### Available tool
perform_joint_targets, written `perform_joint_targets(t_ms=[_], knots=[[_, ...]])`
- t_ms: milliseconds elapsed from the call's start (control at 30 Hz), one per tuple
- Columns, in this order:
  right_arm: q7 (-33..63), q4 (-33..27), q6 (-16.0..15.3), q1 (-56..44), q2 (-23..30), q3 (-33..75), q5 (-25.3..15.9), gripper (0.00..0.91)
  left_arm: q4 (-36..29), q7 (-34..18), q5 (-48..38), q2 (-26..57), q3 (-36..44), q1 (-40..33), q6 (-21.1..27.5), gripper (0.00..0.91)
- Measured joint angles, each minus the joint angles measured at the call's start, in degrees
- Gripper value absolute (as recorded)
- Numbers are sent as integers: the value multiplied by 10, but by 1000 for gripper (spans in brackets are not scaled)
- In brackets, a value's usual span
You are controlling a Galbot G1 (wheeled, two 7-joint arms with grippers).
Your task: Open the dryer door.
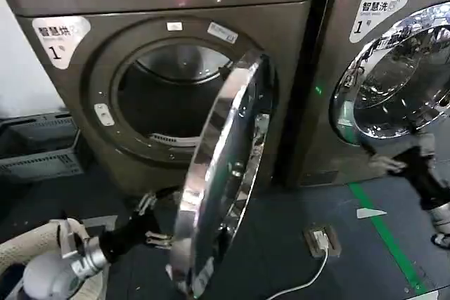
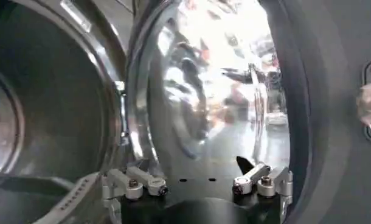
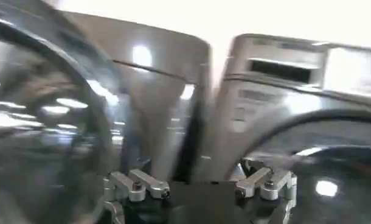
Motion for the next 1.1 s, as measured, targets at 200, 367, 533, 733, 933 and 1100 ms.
perform_joint_targets(t_ms=[200, 367, 533, 733, 933, 1100], knots=[[69, 22, -42, -10, 4, 44, -30, 907, 15, -7, -6, 6, 83, -71, -5, 907], [91, 24, -55, -23, 5, 82, -71, 907, 27, -8, -14, 6, 127, -118, -4, 907], [101, 32, -69, -39, 6, 126, -95, 907, 36, -10, -22, 7, 171, -171, -1, 907], [116, 39, -84, -52, 1, 175, -95, 907, 43, -11, -37, 6, 240, -240, 11, 907], [115, 45, -85, -63, 5, 210, -100, 907, 48, -39, -44, -7, 294, -291, 23, 907], [115, 47, -83, -67, 4, 225, -100, 907, 54, -72, -49, -24, 339, -331, 22, 907]])
